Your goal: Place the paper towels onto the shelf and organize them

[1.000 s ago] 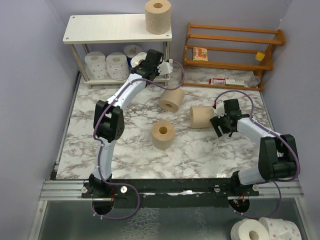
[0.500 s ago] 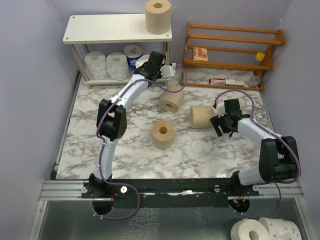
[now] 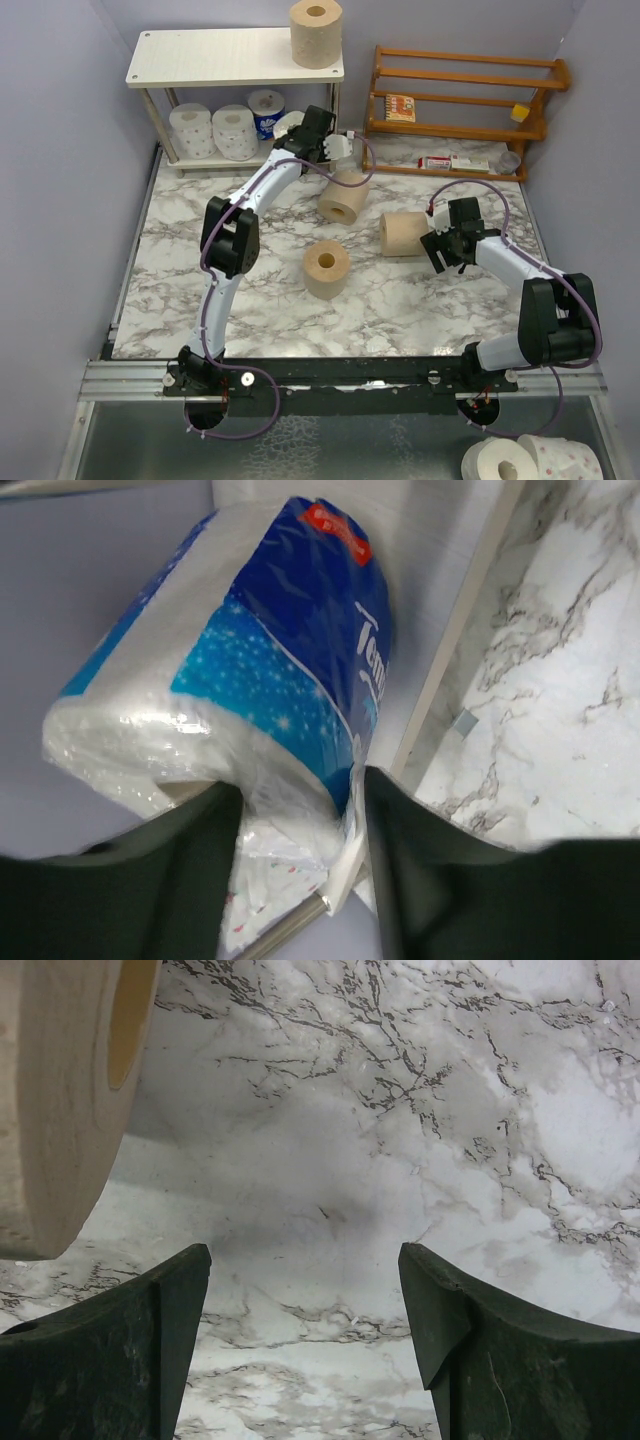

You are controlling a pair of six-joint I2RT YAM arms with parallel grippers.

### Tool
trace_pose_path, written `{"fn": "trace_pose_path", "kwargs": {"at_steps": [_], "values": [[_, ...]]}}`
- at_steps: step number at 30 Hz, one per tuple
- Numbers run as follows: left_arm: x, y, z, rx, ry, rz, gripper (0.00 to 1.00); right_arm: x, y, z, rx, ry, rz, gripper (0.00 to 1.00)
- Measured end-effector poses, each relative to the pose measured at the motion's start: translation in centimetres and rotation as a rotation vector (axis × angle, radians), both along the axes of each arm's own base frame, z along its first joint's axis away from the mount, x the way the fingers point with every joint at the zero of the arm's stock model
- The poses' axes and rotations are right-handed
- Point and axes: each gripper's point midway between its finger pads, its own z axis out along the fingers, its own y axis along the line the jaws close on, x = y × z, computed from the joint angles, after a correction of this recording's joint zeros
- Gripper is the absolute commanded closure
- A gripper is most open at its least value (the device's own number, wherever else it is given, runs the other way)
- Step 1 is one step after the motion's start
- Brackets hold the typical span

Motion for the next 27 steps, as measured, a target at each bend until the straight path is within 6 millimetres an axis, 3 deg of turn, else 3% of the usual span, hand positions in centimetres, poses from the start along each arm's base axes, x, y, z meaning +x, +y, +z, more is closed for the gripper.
{"fn": "trace_pose_path", "kwargs": {"at_steps": [3,4,17,22,27], "values": [[0.4,-0.2,0.6,-0.002,-0.020,0.005,0.04,0.0,0.0,0.0,0.000,0.000,0.000,0.23],[0.6,-0.3,1.1,-0.005,-0.033,0.004,0.01,0.0,0.0,0.0,0.000,-0.001,0.000,0.23],[1.5,-1.2,3.5,-0.040,-0.143,0.012,0.01,0.0,0.0,0.0,0.001,0.000,0.000,0.23],[-2.0,-3.0,5.1,-0.064,-0.145,-0.026,0.01,0.0,0.0,0.0,0.001,0.001,0.000,0.23],[-8.5,-4.6,10.8,-0.261,-0.144,-0.049,0.01,-0.1,0.1,0.0,0.005,0.006,0.008,0.23]]}}
